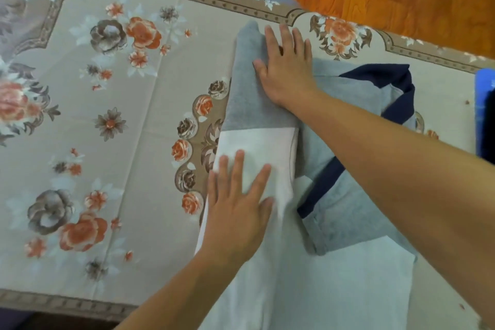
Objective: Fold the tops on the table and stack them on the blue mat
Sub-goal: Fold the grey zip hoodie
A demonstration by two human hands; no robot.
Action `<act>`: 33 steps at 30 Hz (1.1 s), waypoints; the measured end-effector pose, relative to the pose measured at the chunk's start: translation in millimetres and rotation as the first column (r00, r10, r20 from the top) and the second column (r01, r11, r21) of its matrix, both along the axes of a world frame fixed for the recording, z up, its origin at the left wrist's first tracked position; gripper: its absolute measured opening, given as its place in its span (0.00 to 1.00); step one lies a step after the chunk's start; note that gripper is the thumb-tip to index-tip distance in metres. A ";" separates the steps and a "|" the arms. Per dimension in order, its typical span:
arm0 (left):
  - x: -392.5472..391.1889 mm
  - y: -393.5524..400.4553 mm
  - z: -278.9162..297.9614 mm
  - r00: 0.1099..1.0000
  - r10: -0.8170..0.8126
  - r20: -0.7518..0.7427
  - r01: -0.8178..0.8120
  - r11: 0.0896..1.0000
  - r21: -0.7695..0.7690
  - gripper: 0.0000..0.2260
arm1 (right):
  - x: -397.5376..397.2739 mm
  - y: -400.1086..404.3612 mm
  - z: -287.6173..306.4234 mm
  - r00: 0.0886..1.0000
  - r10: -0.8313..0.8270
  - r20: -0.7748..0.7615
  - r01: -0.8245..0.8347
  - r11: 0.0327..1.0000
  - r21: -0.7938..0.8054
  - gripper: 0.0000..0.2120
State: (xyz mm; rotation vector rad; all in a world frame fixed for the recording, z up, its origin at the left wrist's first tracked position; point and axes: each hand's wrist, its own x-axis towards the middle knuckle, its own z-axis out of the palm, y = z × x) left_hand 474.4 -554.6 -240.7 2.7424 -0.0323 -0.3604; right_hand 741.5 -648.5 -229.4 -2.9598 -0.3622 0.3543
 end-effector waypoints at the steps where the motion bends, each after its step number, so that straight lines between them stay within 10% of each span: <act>1: -27.7 7.0 3.7 0.999 0.040 -0.015 -0.040 0.999 -0.021 0.26 | -23.4 -5.5 9.1 0.998 -0.012 0.063 0.005 0.994 0.106 0.30; 5: -131.7 41.2 22.4 0.974 0.155 -0.164 -0.156 0.988 0.008 0.28 | -156.8 -45.7 36.1 0.938 -0.346 -0.033 0.318 0.816 0.482 0.18; 11: -192.7 44.3 50.6 0.647 0.460 -0.609 -0.586 0.811 -0.010 0.13 | -300.1 -53.2 34.8 0.552 -0.465 -0.692 0.800 0.529 0.283 0.16; 15: -192.2 49.7 56.7 0.511 0.589 -0.626 -0.772 0.635 -0.034 0.07 | -310.0 -41.8 21.1 0.461 -0.431 -0.776 0.844 0.484 0.232 0.12; 18: -192.5 56.4 58.5 0.581 0.519 -0.627 -0.624 0.778 0.066 0.07 | -296.6 -42.3 16.2 0.505 -0.426 -0.751 0.766 0.622 0.162 0.12; 22: -156.4 38.0 60.2 0.945 0.195 -0.262 -0.189 0.981 0.048 0.13 | -270.7 -57.2 39.7 0.735 -0.313 -0.601 0.355 0.933 -0.052 0.14; 28: -16.8 -30.1 29.7 0.980 -0.195 0.050 0.192 0.980 0.053 0.30 | -215.4 -110.9 57.6 0.902 -0.429 -0.044 0.418 0.847 0.328 0.09; 33: 60.6 -51.5 -13.0 0.956 -0.292 -0.019 0.290 0.935 0.205 0.33 | -188.5 -201.9 23.3 0.820 -0.570 -0.052 0.572 0.813 0.108 0.29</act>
